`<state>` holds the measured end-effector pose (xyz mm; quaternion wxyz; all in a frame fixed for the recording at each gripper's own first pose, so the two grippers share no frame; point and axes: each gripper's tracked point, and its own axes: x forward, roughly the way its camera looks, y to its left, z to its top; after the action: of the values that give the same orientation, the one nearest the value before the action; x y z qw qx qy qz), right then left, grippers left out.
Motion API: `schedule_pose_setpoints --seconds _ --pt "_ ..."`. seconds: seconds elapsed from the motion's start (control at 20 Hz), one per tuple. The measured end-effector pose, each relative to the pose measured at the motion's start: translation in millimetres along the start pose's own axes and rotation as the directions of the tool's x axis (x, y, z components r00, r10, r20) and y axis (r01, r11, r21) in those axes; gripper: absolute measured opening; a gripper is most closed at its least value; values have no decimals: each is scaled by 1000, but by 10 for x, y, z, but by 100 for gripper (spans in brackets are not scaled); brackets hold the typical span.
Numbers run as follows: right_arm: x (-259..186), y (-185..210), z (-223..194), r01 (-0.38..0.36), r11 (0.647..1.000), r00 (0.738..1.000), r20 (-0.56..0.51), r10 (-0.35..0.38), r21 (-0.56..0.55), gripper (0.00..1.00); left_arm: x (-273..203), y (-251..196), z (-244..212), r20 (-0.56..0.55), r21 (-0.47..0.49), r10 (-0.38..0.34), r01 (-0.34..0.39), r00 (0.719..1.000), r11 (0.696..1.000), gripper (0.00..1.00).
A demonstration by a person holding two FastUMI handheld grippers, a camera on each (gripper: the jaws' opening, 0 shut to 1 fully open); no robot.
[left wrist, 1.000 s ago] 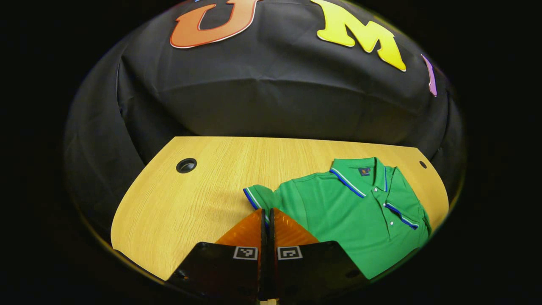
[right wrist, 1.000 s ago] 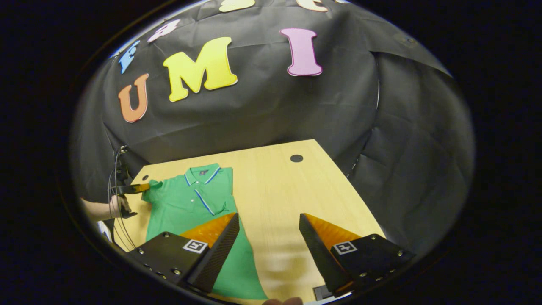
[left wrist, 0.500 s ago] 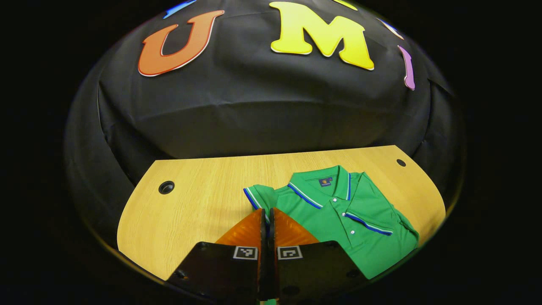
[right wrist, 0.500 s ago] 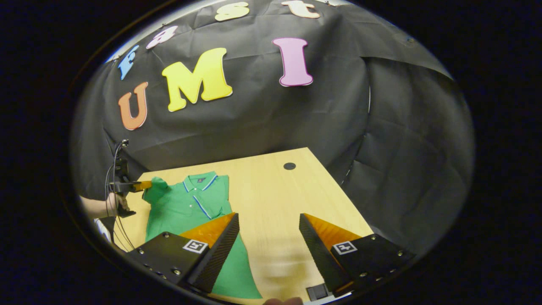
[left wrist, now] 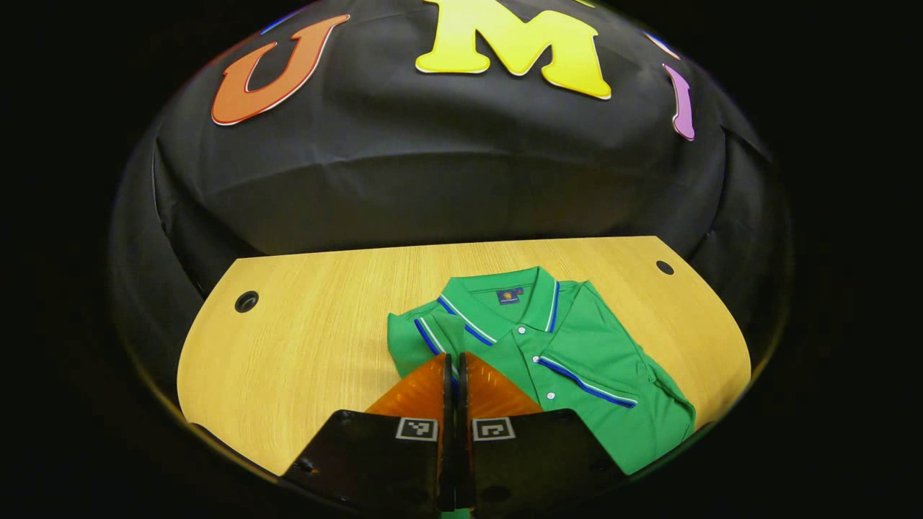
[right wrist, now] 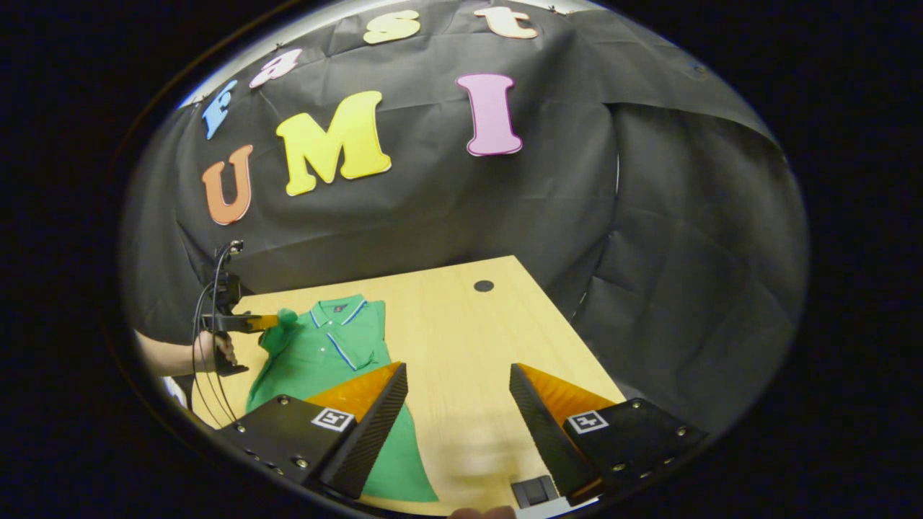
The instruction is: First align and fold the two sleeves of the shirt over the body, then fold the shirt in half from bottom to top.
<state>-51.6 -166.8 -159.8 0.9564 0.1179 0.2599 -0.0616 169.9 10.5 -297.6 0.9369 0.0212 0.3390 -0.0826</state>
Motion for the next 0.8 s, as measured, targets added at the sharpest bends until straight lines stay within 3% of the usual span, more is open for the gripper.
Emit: schedule_pose_setpoints --seconds 0.2,0.4,0.55,0.6,0.65,0.8 --pt "-5 91 -28 -19 1000 1000 -4 19 -4 92 -77 -236 -96 -20 19 -71 71 997 997 9" --pt "-12 224 -35 -49 998 999 0 50 -39 92 -186 -375 -131 -3 46 -109 109 994 993 26" --pt "-21 325 -40 -70 995 998 -2 70 -68 92 -227 -390 -208 -6 65 -103 103 995 992 85" --pt "-19 366 -35 -80 993 997 -1 80 -82 90 -262 -363 -213 -2 64 -93 93 996 994 100" --pt "-17 434 -32 -100 990 995 -2 100 -96 92 -292 -340 -207 3 58 -79 79 997 995 92" --pt "25 636 -78 -149 975 989 -22 148 -164 92 -466 -290 -241 20 39 -66 65 998 997 97"
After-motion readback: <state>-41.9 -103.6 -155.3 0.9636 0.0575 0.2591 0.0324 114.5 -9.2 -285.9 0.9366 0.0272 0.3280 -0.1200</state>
